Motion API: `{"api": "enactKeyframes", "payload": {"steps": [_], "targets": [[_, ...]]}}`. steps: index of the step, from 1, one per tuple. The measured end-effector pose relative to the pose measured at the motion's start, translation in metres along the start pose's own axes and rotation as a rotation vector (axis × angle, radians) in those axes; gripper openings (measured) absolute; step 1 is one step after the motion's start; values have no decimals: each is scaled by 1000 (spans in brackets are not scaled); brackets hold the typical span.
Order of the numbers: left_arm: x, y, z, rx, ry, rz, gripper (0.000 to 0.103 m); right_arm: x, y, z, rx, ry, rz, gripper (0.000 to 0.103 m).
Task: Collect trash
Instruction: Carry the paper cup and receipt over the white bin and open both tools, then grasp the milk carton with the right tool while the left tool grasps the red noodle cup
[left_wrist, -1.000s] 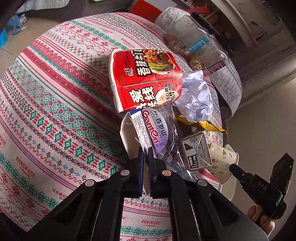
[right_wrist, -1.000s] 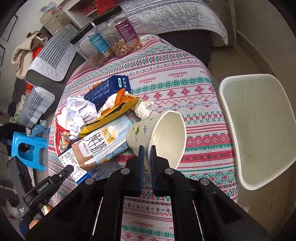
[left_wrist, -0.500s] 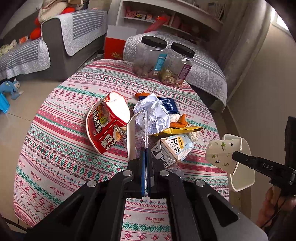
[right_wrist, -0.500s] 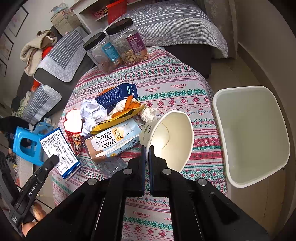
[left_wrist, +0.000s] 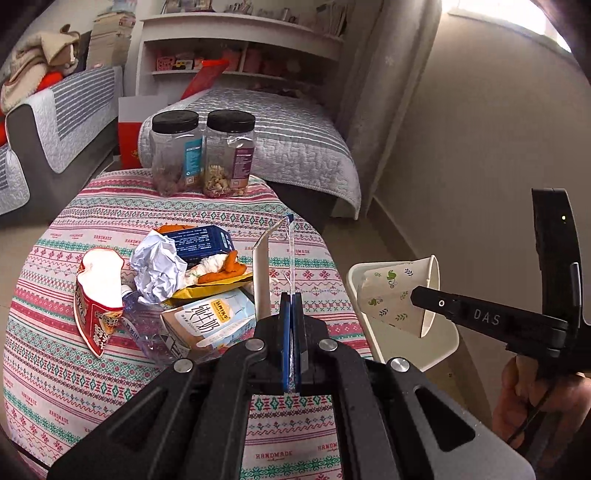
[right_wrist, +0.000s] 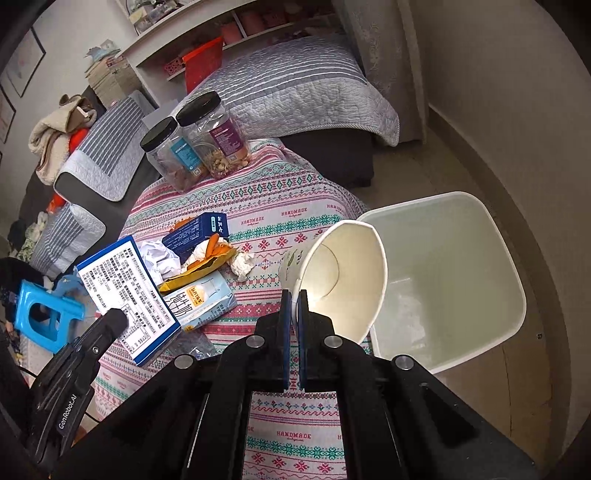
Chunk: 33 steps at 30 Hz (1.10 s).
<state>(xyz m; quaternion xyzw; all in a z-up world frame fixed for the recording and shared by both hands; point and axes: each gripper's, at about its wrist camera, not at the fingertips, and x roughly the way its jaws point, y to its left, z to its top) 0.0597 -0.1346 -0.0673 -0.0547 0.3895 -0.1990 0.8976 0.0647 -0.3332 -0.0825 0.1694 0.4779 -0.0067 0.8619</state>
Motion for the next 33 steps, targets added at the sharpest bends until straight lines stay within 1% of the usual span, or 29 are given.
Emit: {"api": "enactKeyframes", "payload": {"steps": [2,4,7,11,13,14,15,17,19,20,22,23,24,25,26,27,30,33], "targets": [[8,-19,2,23,-5,-66,1,-9,-15,3,27,-23,-17,2],[21,-37,2,30,11,-133,1,-15,-34,6,74,-35,-36,2],[45,-62,-1,25,36,-200,1,-15,-62,8,138,-36,-70,2],[85,-82,-9,-42,94,-295,1,-6,-88,5,208,-6,-102,2],[105,-89,-14,-85,129,-325,1,-3,-95,4,219,8,-123,3],[115,-90,-16,-111,150,-348,1,-2,-96,4,218,13,-137,4],[126,-92,-19,-135,177,-363,1,-2,-99,5,226,14,-146,7],[144,-94,-22,-172,229,-363,2,-2,-104,5,247,11,-161,14],[154,-94,-25,-188,261,-352,2,-6,-106,5,261,-1,-174,42],[156,-94,-25,-188,266,-348,2,-8,-106,6,263,-10,-180,44],[154,-93,-27,-176,270,-343,4,-13,-104,6,256,-24,-174,44],[152,-91,-27,-171,267,-341,9,-15,-103,7,253,-30,-165,45],[149,-89,-28,-171,264,-340,20,-17,-102,8,253,-37,-154,47],[148,-84,-29,-180,261,-343,28,-19,-99,8,251,-43,-148,50],[147,-81,-29,-192,258,-348,39,-21,-97,8,247,-49,-145,51],[145,-78,-30,-200,255,-346,39,-22,-95,9,243,-53,-142,52],[137,-70,-30,-195,257,-323,39,-26,-91,10,239,-62,-131,52],[121,-49,-29,-179,261,-286,39,-29,-88,12,237,-74,-128,53]]}}
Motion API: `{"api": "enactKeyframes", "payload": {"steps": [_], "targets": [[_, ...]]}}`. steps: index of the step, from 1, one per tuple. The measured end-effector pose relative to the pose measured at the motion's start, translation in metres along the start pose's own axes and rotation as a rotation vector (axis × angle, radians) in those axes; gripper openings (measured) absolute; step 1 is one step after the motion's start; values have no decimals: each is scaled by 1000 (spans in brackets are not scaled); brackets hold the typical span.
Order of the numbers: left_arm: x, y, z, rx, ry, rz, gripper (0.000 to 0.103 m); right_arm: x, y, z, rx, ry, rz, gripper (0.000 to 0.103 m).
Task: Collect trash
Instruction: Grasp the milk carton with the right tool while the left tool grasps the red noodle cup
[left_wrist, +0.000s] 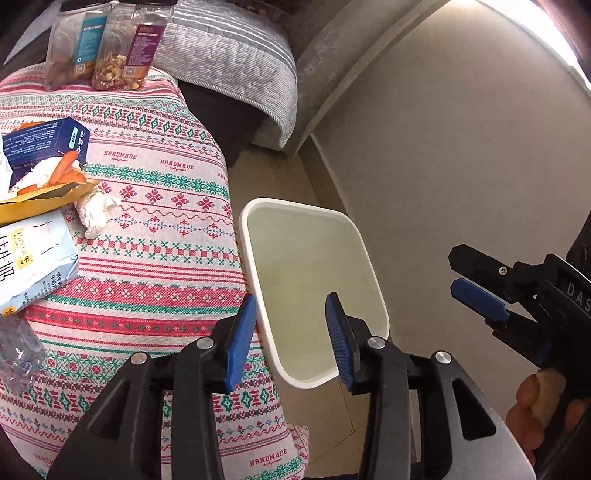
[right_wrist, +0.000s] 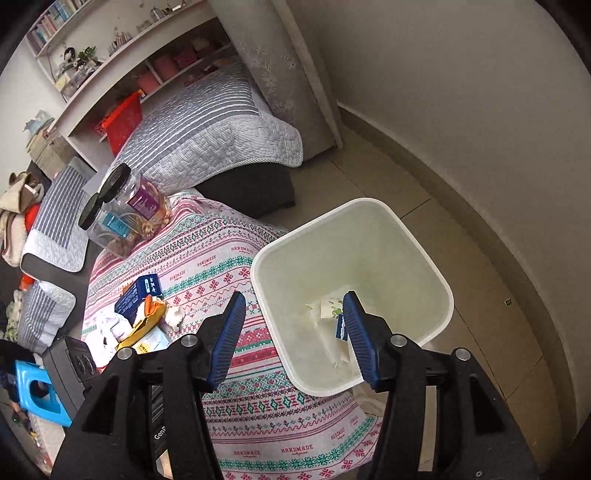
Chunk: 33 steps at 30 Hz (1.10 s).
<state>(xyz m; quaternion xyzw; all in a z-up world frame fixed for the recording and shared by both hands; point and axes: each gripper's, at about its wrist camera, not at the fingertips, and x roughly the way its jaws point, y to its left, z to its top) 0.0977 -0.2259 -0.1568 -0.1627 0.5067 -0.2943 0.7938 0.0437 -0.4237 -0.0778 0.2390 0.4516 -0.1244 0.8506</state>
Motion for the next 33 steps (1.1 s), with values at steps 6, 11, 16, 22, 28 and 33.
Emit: {"api": "enactKeyframes", "payload": {"steps": [6,11,16,22,28,33], "targets": [[-60,33,3,36,-5,227,40,12,35,-9,-96,32,33,58],[-123,90,17,-32,-31,371,47,23,71,-26,-196,70,86,66],[-166,149,24,-157,-48,424,47,42,102,-46,-221,158,178,75],[-189,201,23,-305,-77,444,51,75,125,-67,-125,291,297,78],[-183,223,34,-307,-99,494,67,103,141,-82,-3,355,357,78],[-166,226,38,-283,-86,511,69,126,155,-97,69,405,399,78]]}}
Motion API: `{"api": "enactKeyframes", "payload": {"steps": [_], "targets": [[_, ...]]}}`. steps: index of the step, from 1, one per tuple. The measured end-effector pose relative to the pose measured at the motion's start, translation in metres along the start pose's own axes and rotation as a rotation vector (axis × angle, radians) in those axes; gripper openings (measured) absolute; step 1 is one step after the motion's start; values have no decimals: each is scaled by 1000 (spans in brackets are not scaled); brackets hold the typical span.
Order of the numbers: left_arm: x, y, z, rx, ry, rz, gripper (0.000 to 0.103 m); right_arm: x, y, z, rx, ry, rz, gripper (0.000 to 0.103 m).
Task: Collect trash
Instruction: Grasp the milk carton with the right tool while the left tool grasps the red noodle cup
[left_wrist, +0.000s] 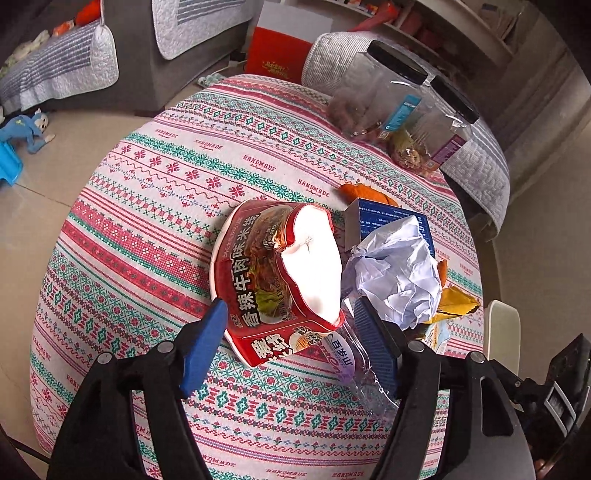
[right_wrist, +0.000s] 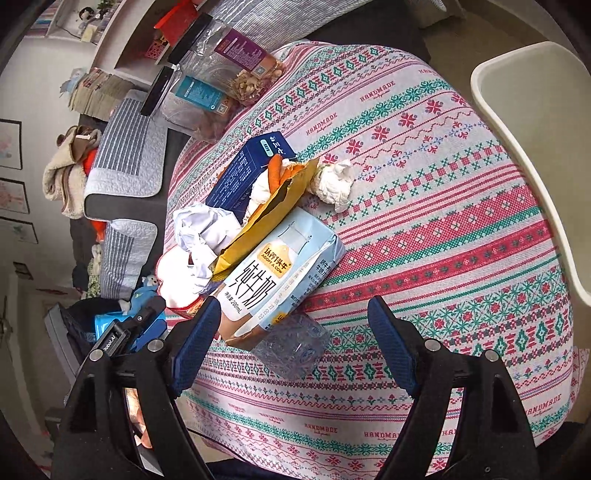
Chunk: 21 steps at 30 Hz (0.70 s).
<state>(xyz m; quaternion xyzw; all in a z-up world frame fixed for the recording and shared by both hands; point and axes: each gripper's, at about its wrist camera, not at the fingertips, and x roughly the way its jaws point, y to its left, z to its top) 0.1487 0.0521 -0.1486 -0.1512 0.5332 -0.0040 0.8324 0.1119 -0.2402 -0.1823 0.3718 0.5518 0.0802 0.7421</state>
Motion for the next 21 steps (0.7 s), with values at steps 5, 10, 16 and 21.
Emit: {"api": "enactKeyframes", "payload": {"steps": [5,10,16,21], "targets": [[12,-17,-1,57,5,23,76,22,0,-2,45,6,41,79],[25,-27,-2,109,10,73,80,41,-5,-4,118,16,93,79],[33,-32,-4,140,15,87,83,62,-5,-7,177,27,151,79],[40,-36,-6,175,15,121,87,73,-5,-12,213,22,189,71]]}}
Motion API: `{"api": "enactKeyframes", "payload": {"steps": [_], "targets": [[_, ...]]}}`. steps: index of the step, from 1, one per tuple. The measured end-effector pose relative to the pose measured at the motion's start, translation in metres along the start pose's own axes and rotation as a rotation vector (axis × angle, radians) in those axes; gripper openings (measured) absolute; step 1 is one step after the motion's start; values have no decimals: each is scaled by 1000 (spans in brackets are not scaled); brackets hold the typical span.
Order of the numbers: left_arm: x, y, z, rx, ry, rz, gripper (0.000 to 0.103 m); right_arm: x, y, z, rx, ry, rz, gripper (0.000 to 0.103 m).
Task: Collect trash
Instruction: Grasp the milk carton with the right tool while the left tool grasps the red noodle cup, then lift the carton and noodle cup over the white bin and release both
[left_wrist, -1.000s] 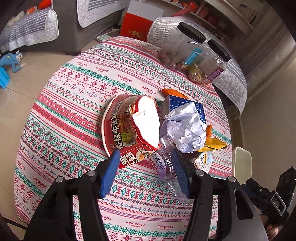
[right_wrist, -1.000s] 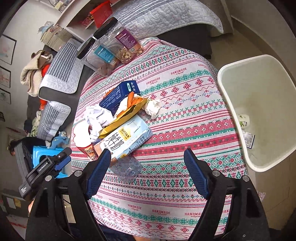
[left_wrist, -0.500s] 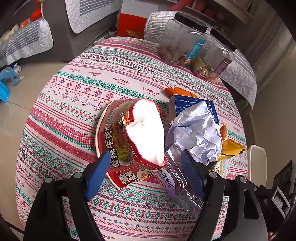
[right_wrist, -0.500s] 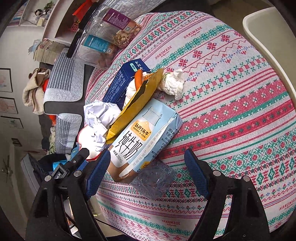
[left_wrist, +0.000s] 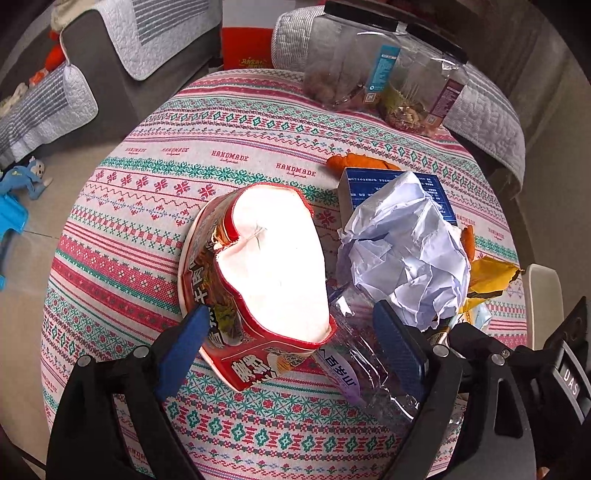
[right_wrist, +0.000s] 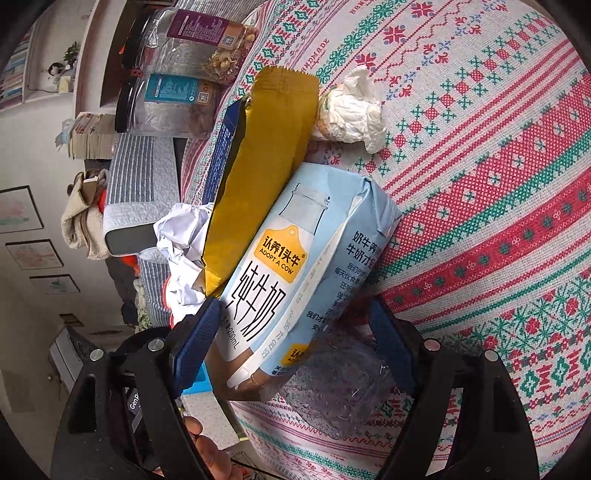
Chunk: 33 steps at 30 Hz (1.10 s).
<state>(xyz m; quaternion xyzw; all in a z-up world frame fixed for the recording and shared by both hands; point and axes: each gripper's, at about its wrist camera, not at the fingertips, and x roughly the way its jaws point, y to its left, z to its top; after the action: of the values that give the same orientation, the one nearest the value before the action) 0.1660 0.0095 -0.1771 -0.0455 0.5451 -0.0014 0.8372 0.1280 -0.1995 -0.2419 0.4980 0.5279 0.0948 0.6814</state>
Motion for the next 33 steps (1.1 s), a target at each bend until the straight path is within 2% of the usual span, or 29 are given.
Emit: {"api": "enactKeyframes", "payload": {"steps": [4,7,10,12,15,19,21,22,27,30,33], "targets": [[6,3,-2,13,12,19,87,-2,14,-1,-35,0,28,38],[6,10,-2,-3,7,4,87,-5,17,-4,-42,6,35,31],[4,15,-1,-17,-4,7,87,-14,18,-5,-59,-9,27,28],[4,21,1,-45,-6,-18,79,-21,23,-4,-81,-24,24,26],[3,29,3,-81,-11,-41,75,-28,26,-4,-105,-26,15,26],[-2,25,3,-62,-30,-19,66,-35,29,-8,-148,-11,-25,26],[-10,21,3,-35,-59,7,57,-42,32,-10,-186,-14,-43,26],[-13,20,3,-25,-68,15,56,-45,35,-11,-205,-19,-51,26],[-19,26,1,-37,-77,4,53,-57,45,-15,-281,-24,-93,26],[-29,33,2,-74,-100,4,53,-65,50,-21,-338,-33,-128,26],[-46,39,4,-123,-129,-29,53,-74,60,-28,-426,-66,-178,26]]}}
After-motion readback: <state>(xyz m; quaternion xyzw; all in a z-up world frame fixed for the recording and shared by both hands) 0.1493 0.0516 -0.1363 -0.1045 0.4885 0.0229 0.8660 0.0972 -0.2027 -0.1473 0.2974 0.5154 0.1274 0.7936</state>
